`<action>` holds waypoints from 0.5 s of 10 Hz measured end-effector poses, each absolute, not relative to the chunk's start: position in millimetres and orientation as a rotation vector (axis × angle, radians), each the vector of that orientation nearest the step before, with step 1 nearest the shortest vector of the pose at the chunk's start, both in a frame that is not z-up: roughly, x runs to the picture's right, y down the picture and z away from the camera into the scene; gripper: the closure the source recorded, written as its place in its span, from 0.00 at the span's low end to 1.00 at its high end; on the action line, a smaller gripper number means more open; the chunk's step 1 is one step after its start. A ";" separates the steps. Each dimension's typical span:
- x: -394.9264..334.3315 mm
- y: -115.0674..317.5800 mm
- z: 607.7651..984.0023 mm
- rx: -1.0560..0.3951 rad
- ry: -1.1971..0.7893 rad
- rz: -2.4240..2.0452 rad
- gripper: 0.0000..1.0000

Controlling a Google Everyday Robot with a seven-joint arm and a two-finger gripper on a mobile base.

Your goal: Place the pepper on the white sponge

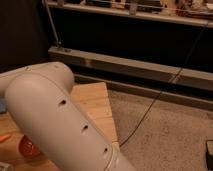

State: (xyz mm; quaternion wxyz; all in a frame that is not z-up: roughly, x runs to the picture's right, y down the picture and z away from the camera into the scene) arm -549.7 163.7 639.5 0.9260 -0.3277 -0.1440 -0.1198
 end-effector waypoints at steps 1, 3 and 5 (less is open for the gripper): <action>-565.1 176.4 641.1 -0.669 -0.327 -0.289 0.35; -578.7 189.0 644.2 -0.658 -0.361 -0.323 0.35; -586.5 199.5 649.6 -0.652 -0.398 -0.327 0.35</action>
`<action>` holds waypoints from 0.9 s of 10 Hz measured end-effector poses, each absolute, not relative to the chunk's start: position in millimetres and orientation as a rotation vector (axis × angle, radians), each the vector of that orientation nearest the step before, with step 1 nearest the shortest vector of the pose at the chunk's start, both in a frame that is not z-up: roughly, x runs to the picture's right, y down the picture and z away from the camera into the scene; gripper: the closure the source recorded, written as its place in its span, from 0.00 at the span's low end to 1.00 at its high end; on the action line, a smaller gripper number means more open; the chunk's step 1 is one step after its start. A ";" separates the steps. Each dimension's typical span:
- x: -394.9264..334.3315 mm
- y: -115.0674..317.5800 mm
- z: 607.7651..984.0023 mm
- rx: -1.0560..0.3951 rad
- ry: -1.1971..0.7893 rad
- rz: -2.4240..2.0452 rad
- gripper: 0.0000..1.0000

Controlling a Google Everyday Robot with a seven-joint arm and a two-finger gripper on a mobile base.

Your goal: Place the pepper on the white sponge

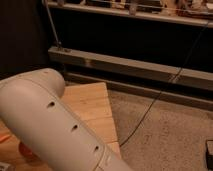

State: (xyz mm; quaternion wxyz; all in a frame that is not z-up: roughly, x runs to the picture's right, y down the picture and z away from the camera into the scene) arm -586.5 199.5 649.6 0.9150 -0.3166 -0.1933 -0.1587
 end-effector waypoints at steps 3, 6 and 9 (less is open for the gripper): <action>-585.4 214.8 662.6 -0.676 -0.440 -0.287 0.35; -587.8 222.5 677.9 -0.716 -0.500 -0.220 0.35; -593.6 226.7 695.2 -0.716 -0.530 -0.227 0.35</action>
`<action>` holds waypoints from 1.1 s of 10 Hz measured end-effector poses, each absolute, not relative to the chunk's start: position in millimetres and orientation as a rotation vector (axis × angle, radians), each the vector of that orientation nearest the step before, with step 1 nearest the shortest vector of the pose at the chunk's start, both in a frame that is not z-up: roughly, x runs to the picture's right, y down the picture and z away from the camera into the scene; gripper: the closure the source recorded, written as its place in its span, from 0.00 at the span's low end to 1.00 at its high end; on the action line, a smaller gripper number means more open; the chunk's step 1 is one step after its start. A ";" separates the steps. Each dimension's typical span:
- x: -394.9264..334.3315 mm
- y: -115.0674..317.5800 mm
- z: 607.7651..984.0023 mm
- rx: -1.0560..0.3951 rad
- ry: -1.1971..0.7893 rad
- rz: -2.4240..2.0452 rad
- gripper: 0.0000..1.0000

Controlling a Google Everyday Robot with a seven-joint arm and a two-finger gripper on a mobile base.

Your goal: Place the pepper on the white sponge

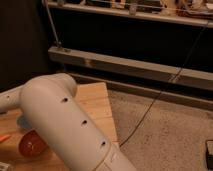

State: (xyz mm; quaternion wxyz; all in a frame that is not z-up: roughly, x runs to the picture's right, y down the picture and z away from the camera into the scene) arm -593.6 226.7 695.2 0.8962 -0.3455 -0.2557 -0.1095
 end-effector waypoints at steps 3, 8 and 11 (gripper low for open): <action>-605.3 234.1 702.8 -0.709 -0.533 -0.266 0.35; -620.1 249.2 710.4 -0.712 -0.508 -0.310 0.35; -626.2 259.5 715.4 -0.721 -0.497 -0.315 0.35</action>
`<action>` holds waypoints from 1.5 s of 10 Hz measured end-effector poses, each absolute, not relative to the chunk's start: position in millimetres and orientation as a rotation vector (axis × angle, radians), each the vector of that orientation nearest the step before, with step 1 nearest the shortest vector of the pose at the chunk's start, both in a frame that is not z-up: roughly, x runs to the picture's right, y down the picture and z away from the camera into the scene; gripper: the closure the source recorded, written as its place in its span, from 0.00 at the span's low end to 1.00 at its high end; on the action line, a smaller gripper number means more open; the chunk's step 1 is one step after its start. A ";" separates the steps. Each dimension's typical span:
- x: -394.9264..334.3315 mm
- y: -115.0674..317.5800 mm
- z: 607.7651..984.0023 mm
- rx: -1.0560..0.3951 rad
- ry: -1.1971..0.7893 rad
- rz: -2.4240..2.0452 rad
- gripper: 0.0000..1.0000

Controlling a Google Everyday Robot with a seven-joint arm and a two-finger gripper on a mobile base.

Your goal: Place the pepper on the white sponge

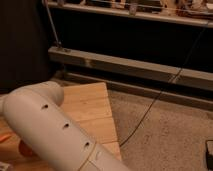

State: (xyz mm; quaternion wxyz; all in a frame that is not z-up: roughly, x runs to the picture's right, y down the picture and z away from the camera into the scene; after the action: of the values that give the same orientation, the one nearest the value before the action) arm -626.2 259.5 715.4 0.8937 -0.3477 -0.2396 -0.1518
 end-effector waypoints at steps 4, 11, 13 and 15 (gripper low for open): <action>-633.5 272.1 721.0 -0.734 -0.499 -0.317 0.35; -638.8 280.8 738.2 -0.739 -0.477 -0.344 0.35; -633.4 281.9 746.5 -0.742 -0.456 -0.351 0.35; -628.0 284.2 754.4 -0.745 -0.434 -0.361 0.35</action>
State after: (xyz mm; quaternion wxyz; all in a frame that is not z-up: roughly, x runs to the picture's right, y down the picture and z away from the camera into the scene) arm -628.0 284.2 754.4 0.8927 -0.3592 -0.2093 -0.1741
